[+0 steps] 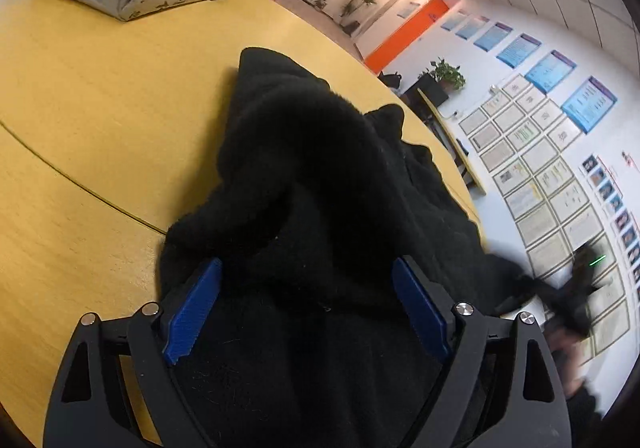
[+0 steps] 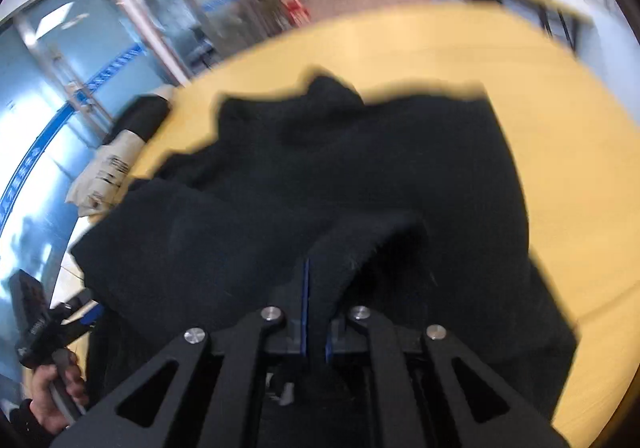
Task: Fold clothes
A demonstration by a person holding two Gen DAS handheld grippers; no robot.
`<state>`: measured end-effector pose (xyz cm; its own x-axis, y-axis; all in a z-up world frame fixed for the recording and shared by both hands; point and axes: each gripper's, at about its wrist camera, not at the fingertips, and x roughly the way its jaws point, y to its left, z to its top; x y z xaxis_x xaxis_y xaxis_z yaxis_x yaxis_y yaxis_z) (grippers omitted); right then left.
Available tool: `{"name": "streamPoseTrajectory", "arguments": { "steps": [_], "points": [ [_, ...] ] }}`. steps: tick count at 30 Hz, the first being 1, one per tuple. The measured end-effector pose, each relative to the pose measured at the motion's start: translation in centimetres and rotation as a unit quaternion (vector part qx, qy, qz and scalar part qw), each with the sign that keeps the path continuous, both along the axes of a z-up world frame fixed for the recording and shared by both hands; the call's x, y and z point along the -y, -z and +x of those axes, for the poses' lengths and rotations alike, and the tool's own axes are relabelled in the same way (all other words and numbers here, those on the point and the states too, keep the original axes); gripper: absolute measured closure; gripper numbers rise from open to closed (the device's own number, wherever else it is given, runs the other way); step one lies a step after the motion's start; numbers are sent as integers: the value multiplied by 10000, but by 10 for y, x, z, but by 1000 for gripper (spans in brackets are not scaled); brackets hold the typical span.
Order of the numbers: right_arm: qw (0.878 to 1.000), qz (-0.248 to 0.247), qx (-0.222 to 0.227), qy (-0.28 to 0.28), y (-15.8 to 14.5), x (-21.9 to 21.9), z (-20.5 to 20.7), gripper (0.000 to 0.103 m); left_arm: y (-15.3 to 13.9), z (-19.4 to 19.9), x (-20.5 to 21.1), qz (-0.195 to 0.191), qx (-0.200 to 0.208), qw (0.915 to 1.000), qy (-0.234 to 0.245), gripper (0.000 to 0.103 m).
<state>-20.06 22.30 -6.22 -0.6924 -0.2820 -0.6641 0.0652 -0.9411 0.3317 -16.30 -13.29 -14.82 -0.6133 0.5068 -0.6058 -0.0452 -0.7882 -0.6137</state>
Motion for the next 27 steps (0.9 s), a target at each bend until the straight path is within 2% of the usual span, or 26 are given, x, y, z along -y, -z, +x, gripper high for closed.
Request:
{"name": "streamPoseTrajectory", "arguments": {
  "steps": [2, 4, 5, 6, 7, 8, 9, 11, 12, 13, 15, 18, 20, 22, 24, 26, 27],
  "points": [
    [9970, 34, -767, 59, -46, 2, 16, 99, 1, 3, -1, -103, -76, 9999, 41, 15],
    [9842, 110, -1744, 278, -96, -3, 41, 99, 1, 3, -2, -281, -128, 9995, 103, 15],
    [9825, 166, -1793, 475, -99, -13, 43, 99, 1, 2, -3, -377, -147, 9991, 144, 15],
    [9882, 128, -1399, 604, -81, -27, 34, 99, 0, 2, -3, -481, -175, 9986, 156, 15],
    [9947, 113, -780, 663, -50, -39, 22, 99, 0, 1, -2, -584, -203, 9979, 166, 15],
    [9973, 137, -101, 714, -15, -51, 10, 99, 0, 1, -2, -687, -231, 9972, 176, 16],
    [9966, 210, 325, 723, 11, -58, 5, 99, -1, 0, -1, -791, -260, 9964, 187, 17],
    [9936, 295, 871, 661, 52, -65, 3, 99, 0, -2, 0, -846, -240, 9960, 140, 21],
    [9928, 268, 989, 617, 63, -66, 5, 99, 1, -4, 0, -872, -229, 9959, 116, 26],
    [9934, 323, 952, 553, 64, -65, 6, 99, 2, -5, 1, -897, -219, 9957, 92, 30],
    [9949, 496, 779, 394, 60, -59, 9, 98, 4, -2, 7, -847, -168, 9963, 51, 30],
    [9950, 738, 651, 147, 48, -55, 8, 93, -20, 5, -6, -831, -475, 9951, 256, 30],
    [9928, 987, 663, 151, 42, -54, 8, 71, -37, 10, -14, -821, -685, 9935, 396, 30],
    [9905, 1235, 493, 361, 31, -58, 17, 59, -57, 14, -25, -765, -1001, 9901, 621, 23],
    [9871, 1462, 286, 592, 20, -62, 29, 50, -80, 15, -38, -717, -1426, 9828, 924, 18],
    [9863, 1461, -52, 769, 6, -61, 41, 36, -97, 9, -51, -805, -1790, 9738, 1151, 18],
    [9857, 1437, -235, 851, -2, -60, 48, 34, -104, 6, -57, -887, -1945, 9691, 1231, 18]
  ]
}}
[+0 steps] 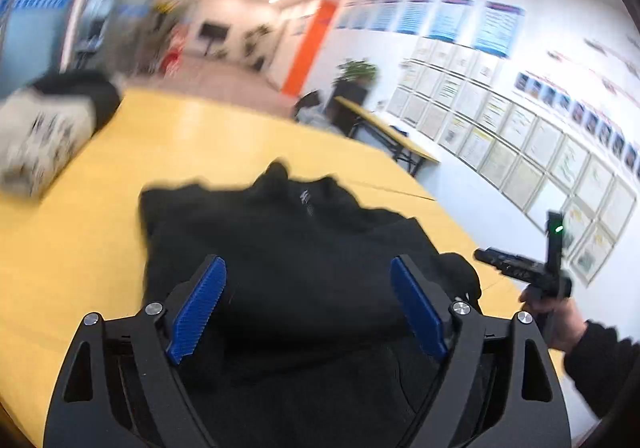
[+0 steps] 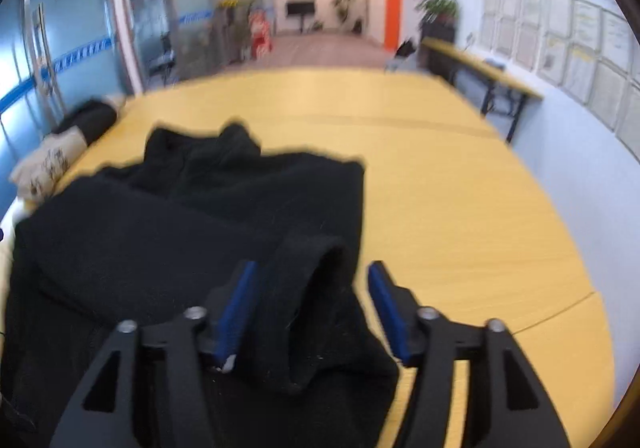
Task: Fold clothes
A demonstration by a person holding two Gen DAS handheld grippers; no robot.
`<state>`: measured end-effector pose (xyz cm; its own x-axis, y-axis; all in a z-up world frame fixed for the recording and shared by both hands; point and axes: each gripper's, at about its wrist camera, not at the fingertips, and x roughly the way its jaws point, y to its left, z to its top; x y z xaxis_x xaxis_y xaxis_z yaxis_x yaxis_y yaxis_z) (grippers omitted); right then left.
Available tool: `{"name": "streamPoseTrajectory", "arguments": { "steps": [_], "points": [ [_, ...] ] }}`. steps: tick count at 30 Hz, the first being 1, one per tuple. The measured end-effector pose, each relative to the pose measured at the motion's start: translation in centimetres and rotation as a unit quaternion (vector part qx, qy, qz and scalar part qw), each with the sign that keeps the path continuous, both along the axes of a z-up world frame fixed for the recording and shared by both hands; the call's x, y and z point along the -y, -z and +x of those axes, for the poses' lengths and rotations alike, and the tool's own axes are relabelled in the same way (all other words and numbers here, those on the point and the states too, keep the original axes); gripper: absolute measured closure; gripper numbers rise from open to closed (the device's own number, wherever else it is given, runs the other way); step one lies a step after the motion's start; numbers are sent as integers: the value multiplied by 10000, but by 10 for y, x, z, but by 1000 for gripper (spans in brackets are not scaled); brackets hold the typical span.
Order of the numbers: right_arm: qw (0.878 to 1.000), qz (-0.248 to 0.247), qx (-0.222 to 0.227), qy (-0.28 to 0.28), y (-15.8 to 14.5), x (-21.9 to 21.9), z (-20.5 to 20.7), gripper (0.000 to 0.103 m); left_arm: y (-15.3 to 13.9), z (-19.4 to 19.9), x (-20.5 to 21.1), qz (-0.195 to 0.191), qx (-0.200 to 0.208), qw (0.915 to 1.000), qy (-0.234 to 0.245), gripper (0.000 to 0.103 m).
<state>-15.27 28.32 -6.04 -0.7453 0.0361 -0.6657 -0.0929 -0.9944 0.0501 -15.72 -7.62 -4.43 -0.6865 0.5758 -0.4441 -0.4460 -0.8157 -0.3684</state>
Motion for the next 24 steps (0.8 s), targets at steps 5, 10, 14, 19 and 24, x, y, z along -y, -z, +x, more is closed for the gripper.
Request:
{"name": "streamPoseTrajectory", "arguments": {
  "steps": [5, 10, 14, 19, 24],
  "points": [
    [9992, 72, 105, -372, 3, 26, -6, 25, 16, -33, -5, 177, 243, 9995, 101, 17],
    [9985, -242, 370, -317, 24, 28, -10, 28, 60, -66, -24, -458, 749, 9960, 159, 20],
    [9978, -68, -10, -663, 12, 42, -4, 25, 94, -73, -5, -691, 1153, 9909, -94, 57],
    [9928, 149, 156, -1182, 29, 57, -21, 25, 100, -73, 21, -297, 1283, 9910, -226, 77],
    [9924, -253, 884, -822, 53, 42, -52, 26, 79, -60, 3, -911, 937, 9911, -244, 49]
  ]
}}
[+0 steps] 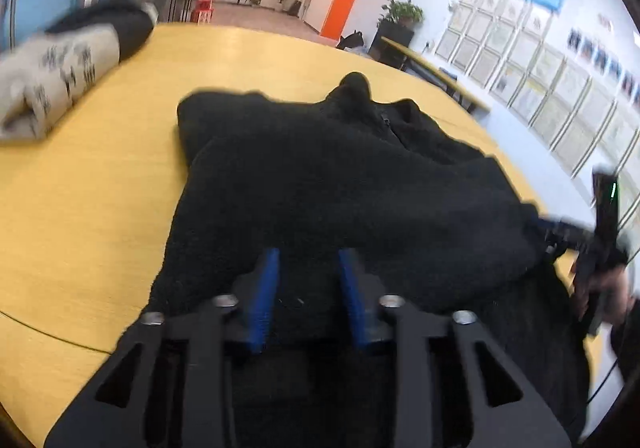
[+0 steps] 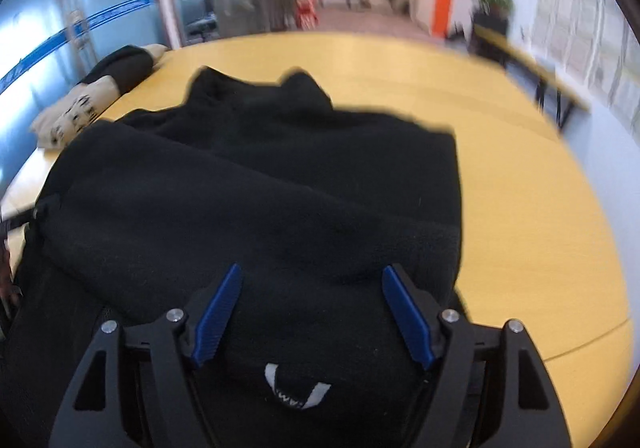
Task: Fold clothes
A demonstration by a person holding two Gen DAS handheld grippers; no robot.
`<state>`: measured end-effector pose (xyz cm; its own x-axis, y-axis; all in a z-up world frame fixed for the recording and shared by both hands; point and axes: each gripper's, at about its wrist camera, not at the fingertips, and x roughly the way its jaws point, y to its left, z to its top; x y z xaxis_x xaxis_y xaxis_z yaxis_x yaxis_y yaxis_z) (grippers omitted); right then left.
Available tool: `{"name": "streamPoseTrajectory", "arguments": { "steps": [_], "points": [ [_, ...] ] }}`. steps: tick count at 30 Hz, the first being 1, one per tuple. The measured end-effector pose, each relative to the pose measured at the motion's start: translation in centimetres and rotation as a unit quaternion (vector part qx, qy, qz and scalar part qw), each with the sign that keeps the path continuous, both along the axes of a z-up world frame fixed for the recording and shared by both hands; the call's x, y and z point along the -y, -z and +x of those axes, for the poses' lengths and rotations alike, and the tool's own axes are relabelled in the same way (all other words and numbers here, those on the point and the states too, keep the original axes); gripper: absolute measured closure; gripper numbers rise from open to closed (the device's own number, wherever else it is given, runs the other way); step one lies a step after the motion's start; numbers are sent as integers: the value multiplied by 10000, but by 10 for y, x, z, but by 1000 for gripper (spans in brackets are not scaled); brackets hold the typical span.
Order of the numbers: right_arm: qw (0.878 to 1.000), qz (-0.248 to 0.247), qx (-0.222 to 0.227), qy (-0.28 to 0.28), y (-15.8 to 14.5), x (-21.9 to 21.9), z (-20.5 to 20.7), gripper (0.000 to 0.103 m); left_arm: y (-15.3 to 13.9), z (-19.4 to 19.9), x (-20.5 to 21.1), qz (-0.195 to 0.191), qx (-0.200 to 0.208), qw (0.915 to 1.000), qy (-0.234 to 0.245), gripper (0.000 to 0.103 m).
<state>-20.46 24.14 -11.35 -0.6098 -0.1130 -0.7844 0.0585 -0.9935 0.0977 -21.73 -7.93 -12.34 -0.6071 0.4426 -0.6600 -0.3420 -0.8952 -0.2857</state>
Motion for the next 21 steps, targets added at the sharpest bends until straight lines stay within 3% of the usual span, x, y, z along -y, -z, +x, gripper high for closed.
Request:
{"name": "streamPoseTrajectory", "arguments": {
  "steps": [1, 3, 4, 6, 8, 13, 16, 21],
  "points": [
    [9999, -51, -130, -31, -6, 1, -1, 26, -8, 8, -3, 8, -173, 9998, 37, 22],
    [9994, -25, -314, -127, -12, 5, -4, 20, -13, 14, -9, -178, -302, 9994, 54, 2],
    [9998, -47, -159, -86, -5, 5, -8, 15, -9, 13, -12, -383, -246, 9990, 31, 8],
    [9993, -170, 329, 75, 18, -1, -13, 17, 6, 6, -11, -523, 69, 9986, 25, 15],
    [9999, -109, 72, 113, 14, -1, 6, 26, -4, 14, -4, -399, 28, 9992, -46, 16],
    [9917, -751, -1043, -8, -50, -23, 96, 21, -62, 59, 45, 226, -10, 9991, -364, 12],
    [9874, -705, -1406, -203, -88, -42, 174, 20, -106, 110, 86, -34, -365, 9980, -523, 7],
    [9907, 47, -1336, -268, -133, -92, 294, 20, -161, 211, 179, -500, -455, 9928, -985, 0]
  ]
}}
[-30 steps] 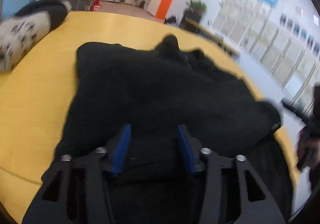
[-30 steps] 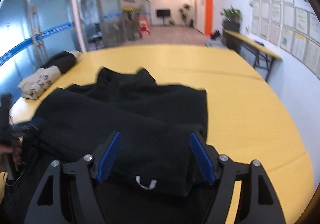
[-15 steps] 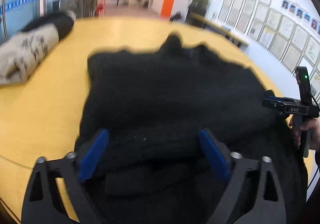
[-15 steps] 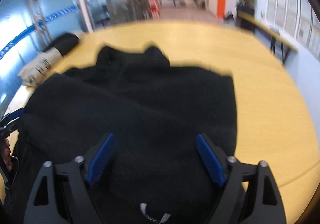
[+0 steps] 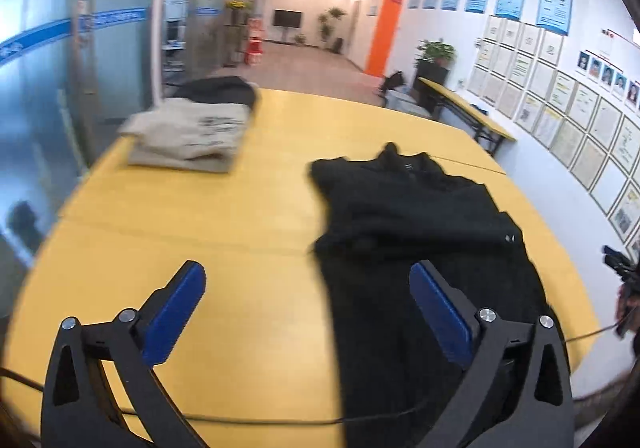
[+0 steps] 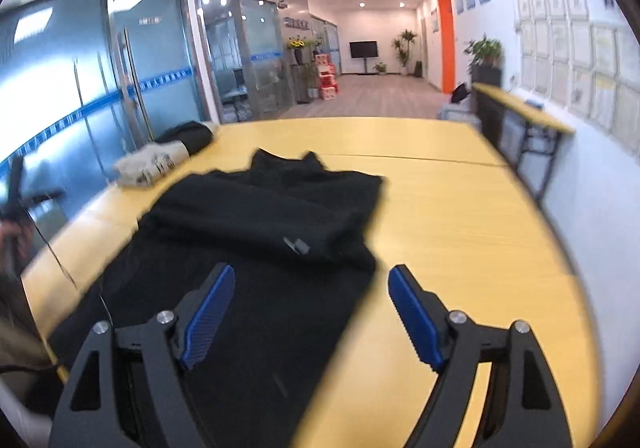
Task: Fold clothes
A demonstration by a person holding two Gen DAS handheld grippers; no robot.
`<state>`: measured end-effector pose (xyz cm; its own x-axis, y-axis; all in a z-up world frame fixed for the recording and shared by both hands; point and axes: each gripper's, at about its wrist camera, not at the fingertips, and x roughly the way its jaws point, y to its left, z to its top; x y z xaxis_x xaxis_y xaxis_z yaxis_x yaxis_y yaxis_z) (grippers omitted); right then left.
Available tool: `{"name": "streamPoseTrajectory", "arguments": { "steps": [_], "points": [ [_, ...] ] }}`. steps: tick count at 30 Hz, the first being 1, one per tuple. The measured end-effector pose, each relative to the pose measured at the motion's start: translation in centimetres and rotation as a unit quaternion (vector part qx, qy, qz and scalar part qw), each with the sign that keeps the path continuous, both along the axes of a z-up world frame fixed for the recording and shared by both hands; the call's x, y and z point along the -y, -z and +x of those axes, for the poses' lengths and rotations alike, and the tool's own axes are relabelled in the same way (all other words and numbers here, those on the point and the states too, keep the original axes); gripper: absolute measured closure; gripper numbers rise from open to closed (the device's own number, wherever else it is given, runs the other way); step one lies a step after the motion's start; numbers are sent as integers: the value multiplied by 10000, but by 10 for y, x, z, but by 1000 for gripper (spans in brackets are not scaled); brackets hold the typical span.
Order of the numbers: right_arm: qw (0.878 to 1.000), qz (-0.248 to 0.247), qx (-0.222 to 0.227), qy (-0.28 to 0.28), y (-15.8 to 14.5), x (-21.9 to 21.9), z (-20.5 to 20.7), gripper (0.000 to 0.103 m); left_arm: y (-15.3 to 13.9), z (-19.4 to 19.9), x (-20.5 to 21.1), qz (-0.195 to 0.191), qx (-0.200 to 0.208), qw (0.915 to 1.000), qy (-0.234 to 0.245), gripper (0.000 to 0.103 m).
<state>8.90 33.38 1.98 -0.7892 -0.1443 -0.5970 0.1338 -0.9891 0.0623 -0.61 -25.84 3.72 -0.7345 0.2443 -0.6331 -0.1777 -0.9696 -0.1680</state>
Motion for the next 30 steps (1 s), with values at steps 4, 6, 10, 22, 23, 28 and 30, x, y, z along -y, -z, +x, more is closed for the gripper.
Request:
{"name": "streamPoseTrajectory", "arguments": {
  "steps": [4, 6, 10, 22, 23, 28, 30],
  "points": [
    [9980, 426, 467, 93, -11, -36, 72, 19, -5, 61, 41, -285, 334, 9989, 138, 0],
    [9965, 483, 679, 12, -8, -45, 98, 18, 5, 76, 40, -93, 492, 9978, 435, 0],
    [9923, -366, 1175, -132, 21, -62, 121, 18, 38, 89, 23, 714, 802, 9871, 1184, 0],
    [9797, -975, 1552, -816, 134, 19, 102, 19, 194, 46, -22, 2126, 3137, 9157, 1337, 0],
    [9788, -928, 1589, -901, 139, 26, 101, 19, 194, 47, -21, 2125, 3132, 9158, 1345, 1],
    [9762, -529, 1743, -1176, 161, 52, 98, 22, 194, 55, -30, 1993, 3127, 9176, 1433, 0],
    [9779, -355, 1697, -1168, 166, 57, 97, 23, 195, 56, -36, 2007, 3082, 9170, 1545, 0]
  ]
}}
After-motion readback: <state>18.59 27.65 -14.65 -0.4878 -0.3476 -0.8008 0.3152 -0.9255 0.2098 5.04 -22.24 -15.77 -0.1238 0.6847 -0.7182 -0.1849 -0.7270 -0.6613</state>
